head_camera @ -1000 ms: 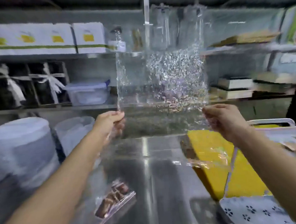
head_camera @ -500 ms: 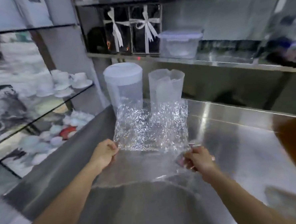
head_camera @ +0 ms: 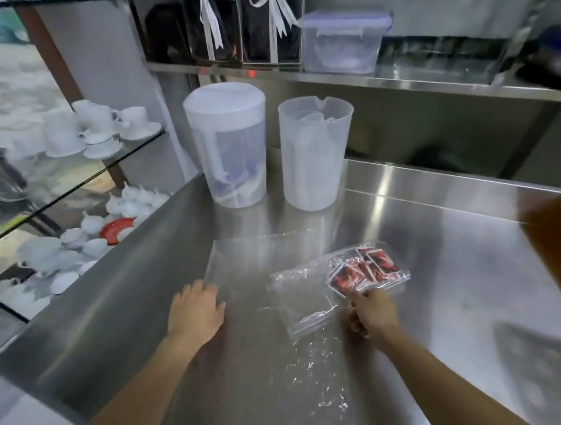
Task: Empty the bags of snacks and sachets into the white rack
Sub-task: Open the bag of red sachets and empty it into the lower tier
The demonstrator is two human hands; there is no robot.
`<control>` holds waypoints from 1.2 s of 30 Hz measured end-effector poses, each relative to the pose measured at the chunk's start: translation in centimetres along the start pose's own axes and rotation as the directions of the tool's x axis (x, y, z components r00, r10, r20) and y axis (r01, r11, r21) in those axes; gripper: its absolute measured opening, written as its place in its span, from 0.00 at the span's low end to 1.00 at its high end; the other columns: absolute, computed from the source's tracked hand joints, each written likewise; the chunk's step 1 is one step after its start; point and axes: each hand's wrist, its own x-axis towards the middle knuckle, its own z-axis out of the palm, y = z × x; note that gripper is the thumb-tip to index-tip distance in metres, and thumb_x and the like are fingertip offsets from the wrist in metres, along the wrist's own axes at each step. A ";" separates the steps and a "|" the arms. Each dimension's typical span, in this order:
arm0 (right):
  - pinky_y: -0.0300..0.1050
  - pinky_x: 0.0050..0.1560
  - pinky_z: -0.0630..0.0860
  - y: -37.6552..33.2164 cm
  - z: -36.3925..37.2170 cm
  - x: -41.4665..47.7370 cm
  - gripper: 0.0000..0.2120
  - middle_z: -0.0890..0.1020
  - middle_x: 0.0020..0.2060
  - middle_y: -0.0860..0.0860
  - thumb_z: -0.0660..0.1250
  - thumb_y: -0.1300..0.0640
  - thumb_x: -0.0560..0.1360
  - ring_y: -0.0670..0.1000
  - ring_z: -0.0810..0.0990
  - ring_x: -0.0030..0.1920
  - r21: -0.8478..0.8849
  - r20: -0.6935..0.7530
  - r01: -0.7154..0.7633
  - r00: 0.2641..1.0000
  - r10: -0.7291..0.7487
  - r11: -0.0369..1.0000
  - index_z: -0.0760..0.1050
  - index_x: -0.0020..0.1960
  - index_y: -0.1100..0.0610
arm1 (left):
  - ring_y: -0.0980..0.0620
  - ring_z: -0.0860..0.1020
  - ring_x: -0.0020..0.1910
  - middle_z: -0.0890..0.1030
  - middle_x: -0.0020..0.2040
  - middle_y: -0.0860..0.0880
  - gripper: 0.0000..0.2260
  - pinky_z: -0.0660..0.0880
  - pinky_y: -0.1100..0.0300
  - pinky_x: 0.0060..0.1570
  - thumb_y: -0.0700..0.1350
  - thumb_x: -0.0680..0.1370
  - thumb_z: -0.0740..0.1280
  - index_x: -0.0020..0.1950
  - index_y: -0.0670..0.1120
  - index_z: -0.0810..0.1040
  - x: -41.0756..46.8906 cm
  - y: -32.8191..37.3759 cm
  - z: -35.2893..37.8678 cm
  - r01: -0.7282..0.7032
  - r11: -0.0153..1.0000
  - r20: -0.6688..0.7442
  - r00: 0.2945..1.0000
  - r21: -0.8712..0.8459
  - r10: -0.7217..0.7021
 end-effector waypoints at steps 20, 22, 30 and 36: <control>0.32 0.19 0.60 1.8 -3.0 2.2 0.12 0.71 0.18 0.54 0.60 0.64 0.73 0.49 0.66 0.15 0.451 0.027 -0.238 0.967 0.253 0.860 0.71 0.31 0.60 | 0.46 0.79 0.33 0.81 0.35 0.46 0.17 0.77 0.55 0.40 0.46 0.54 0.75 0.42 0.48 0.80 -0.9 23.4 3.3 -0.553 0.810 -0.194 0.788 0.196 0.584; 0.34 0.20 0.61 2.7 -4.5 1.8 0.11 0.72 0.19 0.55 0.60 0.65 0.72 0.49 0.67 0.16 0.463 0.009 -0.238 0.964 0.265 0.854 0.72 0.31 0.61 | 0.48 0.78 0.32 0.81 0.35 0.48 0.19 0.76 0.58 0.34 0.46 0.51 0.76 0.40 0.49 0.80 -1.4 24.7 2.9 -0.602 0.785 -0.197 0.760 0.146 0.619; 0.32 0.19 0.58 7.6 -14.3 1.3 0.13 0.69 0.13 0.53 0.63 0.65 0.70 0.50 0.64 0.13 0.332 -0.113 -0.304 0.927 0.358 0.893 0.70 0.26 0.62 | 0.45 0.72 0.59 0.75 0.59 0.47 0.21 0.68 0.50 0.59 0.58 0.73 0.60 0.60 0.47 0.71 -4.7 29.8 1.5 -0.791 0.575 -0.057 0.597 -0.211 0.800; 0.35 0.19 0.63 9.6 -17.7 1.1 0.09 0.72 0.13 0.52 0.64 0.66 0.67 0.49 0.68 0.13 0.079 -0.143 -0.286 0.945 0.295 0.955 0.74 0.28 0.64 | 0.43 0.72 0.62 0.72 0.64 0.46 0.19 0.69 0.49 0.59 0.49 0.77 0.59 0.67 0.46 0.65 -5.3 31.0 0.5 -0.586 0.756 -0.090 0.804 -0.292 0.588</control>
